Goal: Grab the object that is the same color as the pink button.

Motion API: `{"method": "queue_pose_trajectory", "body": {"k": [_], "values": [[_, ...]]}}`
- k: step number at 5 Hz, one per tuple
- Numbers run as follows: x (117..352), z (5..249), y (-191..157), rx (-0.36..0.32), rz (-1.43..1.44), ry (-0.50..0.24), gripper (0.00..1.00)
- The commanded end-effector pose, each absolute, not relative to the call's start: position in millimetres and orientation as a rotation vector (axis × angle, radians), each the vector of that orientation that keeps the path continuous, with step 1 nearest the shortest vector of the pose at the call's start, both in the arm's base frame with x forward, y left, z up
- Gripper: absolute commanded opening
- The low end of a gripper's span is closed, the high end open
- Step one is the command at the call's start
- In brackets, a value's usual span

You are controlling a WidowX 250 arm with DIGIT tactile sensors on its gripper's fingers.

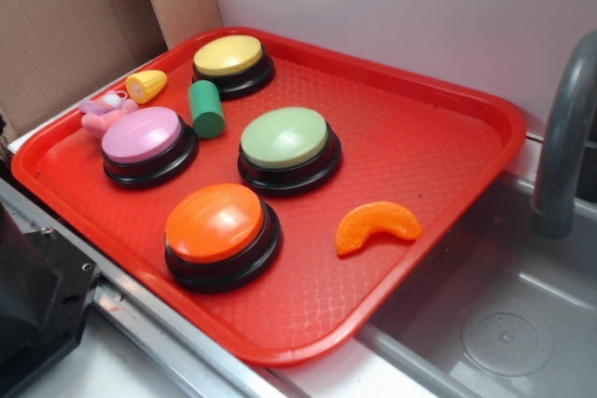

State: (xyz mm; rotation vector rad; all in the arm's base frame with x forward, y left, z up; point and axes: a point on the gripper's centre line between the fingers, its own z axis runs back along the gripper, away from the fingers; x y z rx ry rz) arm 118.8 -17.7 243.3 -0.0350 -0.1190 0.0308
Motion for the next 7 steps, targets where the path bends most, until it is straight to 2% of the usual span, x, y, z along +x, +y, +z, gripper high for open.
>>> {"method": "queue_pose_trajectory", "body": {"k": [1, 2, 3, 5, 6, 7], "values": [[119, 243, -18, -0.035, 0.031, -0.119, 1.00], [127, 229, 4, -0.039, 0.236, -0.124, 1.00], [131, 212, 28, -0.044, 0.464, -0.161, 1.00], [152, 161, 71, 0.044, 0.905, -0.228, 1.00], [155, 136, 94, 0.116, 1.026, -0.276, 1.00], [161, 112, 113, 0.137, 1.127, -0.313, 1.00]]}}
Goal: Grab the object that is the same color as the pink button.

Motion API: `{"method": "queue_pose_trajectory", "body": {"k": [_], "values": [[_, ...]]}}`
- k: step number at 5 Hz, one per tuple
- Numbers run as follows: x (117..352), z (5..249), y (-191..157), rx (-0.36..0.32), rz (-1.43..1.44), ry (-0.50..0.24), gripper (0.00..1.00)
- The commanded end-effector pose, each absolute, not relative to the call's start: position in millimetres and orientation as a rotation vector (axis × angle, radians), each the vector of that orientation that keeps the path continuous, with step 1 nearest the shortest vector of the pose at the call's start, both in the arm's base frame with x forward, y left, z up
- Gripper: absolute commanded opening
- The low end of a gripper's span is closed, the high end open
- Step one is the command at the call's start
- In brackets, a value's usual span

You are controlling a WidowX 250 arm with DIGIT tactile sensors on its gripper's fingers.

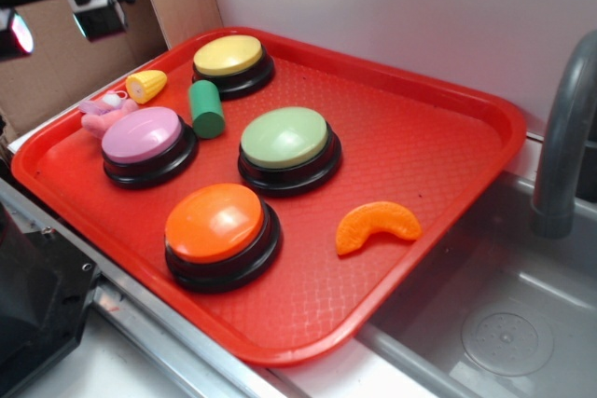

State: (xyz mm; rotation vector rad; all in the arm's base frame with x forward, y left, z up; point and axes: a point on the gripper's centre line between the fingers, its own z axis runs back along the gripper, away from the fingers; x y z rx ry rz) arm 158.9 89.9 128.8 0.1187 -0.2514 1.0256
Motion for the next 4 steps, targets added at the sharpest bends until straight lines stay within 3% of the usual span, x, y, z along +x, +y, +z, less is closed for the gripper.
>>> {"method": "queue_pose_trajectory", "body": {"k": [1, 2, 4], "values": [[161, 92, 133, 0.128, 1.234, -0.365, 1.00], [169, 74, 145, 0.154, 1.268, -0.386, 1.00], [184, 44, 157, 0.105, 1.263, -0.399, 1.00]]}}
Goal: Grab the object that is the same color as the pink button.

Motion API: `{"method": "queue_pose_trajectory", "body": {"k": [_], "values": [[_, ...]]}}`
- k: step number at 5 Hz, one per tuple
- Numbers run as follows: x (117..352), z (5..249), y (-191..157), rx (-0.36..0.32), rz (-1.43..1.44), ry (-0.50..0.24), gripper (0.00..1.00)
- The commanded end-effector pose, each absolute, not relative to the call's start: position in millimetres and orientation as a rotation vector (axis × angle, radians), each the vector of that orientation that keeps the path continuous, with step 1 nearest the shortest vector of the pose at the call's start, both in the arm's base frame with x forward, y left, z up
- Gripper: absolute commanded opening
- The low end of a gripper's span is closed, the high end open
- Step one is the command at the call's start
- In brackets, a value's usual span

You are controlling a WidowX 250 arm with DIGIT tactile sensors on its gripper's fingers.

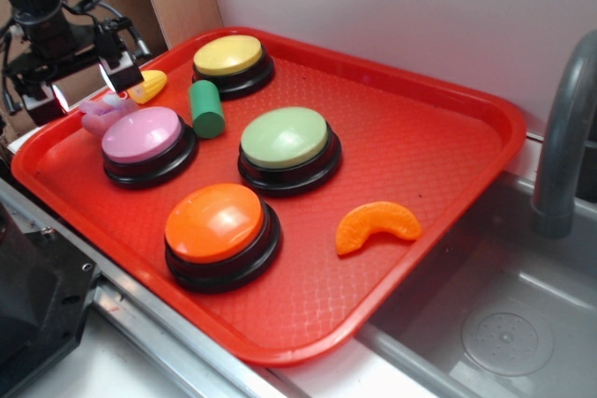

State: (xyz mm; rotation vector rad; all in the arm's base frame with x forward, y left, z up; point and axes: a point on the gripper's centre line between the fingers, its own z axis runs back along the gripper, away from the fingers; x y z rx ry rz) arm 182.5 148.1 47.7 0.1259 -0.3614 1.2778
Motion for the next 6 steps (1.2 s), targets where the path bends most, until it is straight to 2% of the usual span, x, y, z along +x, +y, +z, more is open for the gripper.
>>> {"method": "queue_pose_trajectory", "body": {"k": [1, 2, 3, 4, 5, 6], "values": [[187, 32, 162, 0.050, 1.248, -0.384, 1.00], [187, 25, 164, 0.046, 1.253, -0.369, 1.00], [189, 22, 164, 0.038, 1.236, -0.365, 0.72], [190, 25, 162, 0.024, 1.207, -0.357, 0.00], [194, 34, 159, 0.043, 1.154, -0.337, 0.00], [196, 67, 147, 0.120, 1.073, -0.281, 0.00]]}}
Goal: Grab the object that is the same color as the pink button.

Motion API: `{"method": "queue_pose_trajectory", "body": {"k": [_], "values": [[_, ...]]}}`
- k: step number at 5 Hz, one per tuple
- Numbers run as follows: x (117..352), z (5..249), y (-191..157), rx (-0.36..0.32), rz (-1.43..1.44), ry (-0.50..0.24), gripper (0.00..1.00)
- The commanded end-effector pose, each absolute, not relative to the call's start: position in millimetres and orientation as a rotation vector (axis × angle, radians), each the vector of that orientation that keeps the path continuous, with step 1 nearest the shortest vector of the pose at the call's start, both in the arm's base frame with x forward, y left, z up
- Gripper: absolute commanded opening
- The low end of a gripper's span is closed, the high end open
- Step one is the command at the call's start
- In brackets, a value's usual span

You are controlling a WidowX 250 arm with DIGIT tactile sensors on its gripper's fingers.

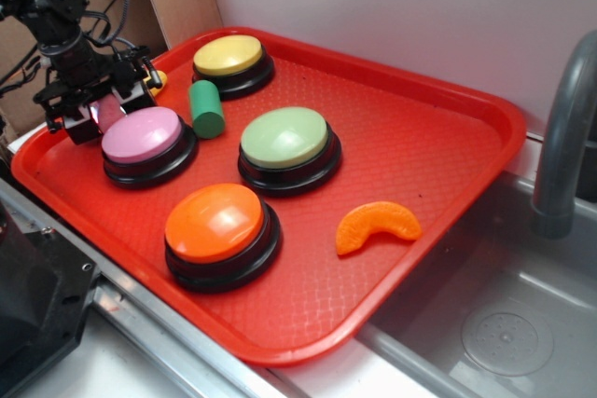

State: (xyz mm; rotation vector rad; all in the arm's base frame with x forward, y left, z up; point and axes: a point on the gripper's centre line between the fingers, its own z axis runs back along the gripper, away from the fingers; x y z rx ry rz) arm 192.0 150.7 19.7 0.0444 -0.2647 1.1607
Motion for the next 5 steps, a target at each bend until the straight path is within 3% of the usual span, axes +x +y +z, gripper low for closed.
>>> {"method": "queue_pose_trajectory", "body": {"k": [1, 2, 4, 5], "values": [[205, 117, 118, 0.117, 0.869, -0.220, 0.00], [212, 152, 82, 0.054, 0.624, -0.146, 0.00], [196, 198, 0, -0.090, 0.142, -0.136, 0.00], [187, 201, -20, -0.081, 0.053, -0.156, 0.00]]}}
